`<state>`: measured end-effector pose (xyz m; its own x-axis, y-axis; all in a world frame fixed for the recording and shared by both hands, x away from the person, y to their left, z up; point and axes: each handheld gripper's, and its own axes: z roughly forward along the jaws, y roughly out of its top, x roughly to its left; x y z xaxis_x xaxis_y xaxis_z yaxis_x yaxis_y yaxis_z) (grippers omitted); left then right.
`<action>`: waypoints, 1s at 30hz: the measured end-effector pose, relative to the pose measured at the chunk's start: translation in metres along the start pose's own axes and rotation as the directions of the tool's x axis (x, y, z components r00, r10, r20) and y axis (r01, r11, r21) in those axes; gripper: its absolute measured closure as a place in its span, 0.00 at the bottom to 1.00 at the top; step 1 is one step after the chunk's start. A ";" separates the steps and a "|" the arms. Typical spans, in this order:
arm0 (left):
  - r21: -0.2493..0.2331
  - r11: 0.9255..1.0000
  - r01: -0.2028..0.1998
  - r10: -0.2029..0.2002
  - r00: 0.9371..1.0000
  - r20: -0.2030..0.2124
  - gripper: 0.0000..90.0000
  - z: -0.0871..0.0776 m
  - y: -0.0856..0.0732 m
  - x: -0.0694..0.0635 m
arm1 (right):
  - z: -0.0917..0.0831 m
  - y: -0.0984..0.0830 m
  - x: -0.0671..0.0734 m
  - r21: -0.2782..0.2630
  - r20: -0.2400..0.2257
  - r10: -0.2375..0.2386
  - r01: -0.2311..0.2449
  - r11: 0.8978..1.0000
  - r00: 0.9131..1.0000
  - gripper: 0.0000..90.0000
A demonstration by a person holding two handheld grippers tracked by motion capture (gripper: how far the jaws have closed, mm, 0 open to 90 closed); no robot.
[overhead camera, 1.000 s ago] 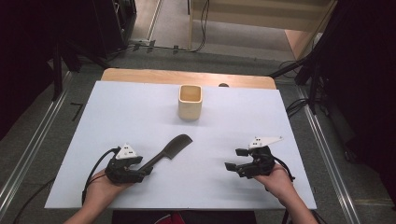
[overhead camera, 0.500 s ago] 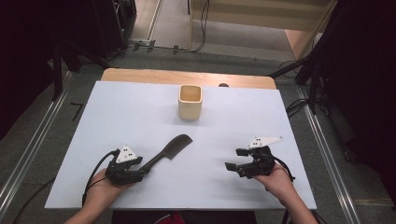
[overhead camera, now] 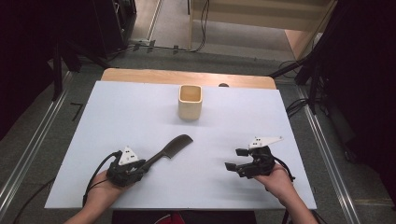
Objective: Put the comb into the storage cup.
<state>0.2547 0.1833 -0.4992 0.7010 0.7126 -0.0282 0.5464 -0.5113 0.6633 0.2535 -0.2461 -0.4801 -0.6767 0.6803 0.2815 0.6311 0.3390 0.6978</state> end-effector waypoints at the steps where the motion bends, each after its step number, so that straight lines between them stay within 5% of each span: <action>1: 0.003 1.000 0.004 -0.004 1.000 0.001 0.81 0.000 0.001 0.000 | 0.000 0.000 0.000 0.000 0.001 0.000 0.000 1.000 1.000 0.21; 7: 0.023 0.999 0.023 -0.024 1.000 0.019 0.81 0.000 0.004 0.002 | 0.000 0.000 0.000 0.003 -0.001 0.003 -0.003 1.000 1.000 0.21; 11: 0.043 0.999 -0.012 0.012 1.000 0.009 0.82 -0.001 0.006 0.001 | 0.001 0.000 0.000 0.004 -0.002 0.002 -0.002 1.000 1.000 0.21; 16: 0.040 0.998 0.040 -0.042 0.997 0.057 0.82 -0.003 0.007 0.006 | 0.001 0.000 0.000 0.004 -0.002 0.001 -0.001 1.000 1.000 0.21; 19: 0.002 0.999 0.042 -0.042 0.997 0.060 0.82 -0.008 0.009 0.007 | 0.000 0.000 0.000 0.002 -0.003 0.002 -0.002 1.000 1.000 0.21; 30: -0.029 0.993 0.113 -0.108 0.983 0.149 0.82 -0.016 0.013 0.010 | 0.000 0.000 0.000 0.000 -0.003 0.001 -0.001 1.000 1.000 0.22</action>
<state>0.2611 0.1912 -0.4784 0.6985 0.6839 -0.2105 0.6087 -0.4133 0.6772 0.2537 -0.2462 -0.4800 -0.6771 0.6789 0.2838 0.6316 0.3382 0.6977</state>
